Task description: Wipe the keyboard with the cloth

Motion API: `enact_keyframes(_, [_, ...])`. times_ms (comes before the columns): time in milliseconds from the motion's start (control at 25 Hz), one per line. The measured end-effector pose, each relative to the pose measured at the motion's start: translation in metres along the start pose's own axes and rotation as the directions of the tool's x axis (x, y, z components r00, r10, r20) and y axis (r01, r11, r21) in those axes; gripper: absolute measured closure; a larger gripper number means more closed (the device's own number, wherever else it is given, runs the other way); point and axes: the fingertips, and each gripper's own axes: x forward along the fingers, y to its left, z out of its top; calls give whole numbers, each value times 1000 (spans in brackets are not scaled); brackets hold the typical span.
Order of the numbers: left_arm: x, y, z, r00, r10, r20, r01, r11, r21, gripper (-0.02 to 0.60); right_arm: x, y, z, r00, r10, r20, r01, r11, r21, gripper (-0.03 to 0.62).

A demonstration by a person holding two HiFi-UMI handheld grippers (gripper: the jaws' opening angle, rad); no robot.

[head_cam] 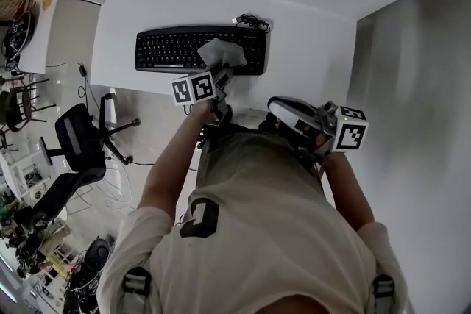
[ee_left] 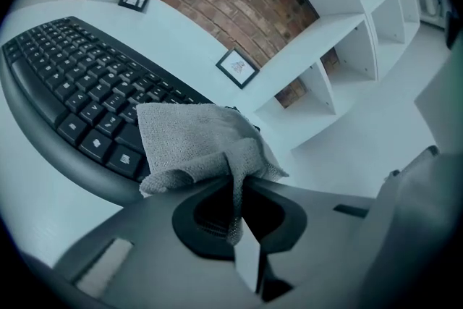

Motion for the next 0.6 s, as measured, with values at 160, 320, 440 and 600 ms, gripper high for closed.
enact_keyframes(160, [12, -17, -18, 998, -40, -52, 41, 999, 19, 572, -1, -1, -2, 1000, 3, -6, -3, 1000, -3, 588])
enact_keyframes(320, [24, -30, -29, 993, -69, -91, 72, 997, 29, 572, -2, -1, -2, 1000, 0, -2, 0, 1000, -9, 588])
enact_keyframes(440, [34, -39, -36, 989, -85, -118, 91, 995, 42, 572, -4, -3, -2, 1000, -2, 1, 2, 1000, -10, 588])
enact_keyframes(600, [49, -55, -49, 980, -109, -166, 122, 990, 72, 572, -9, -3, -1, 1000, -2, 2, 2, 1000, -13, 588])
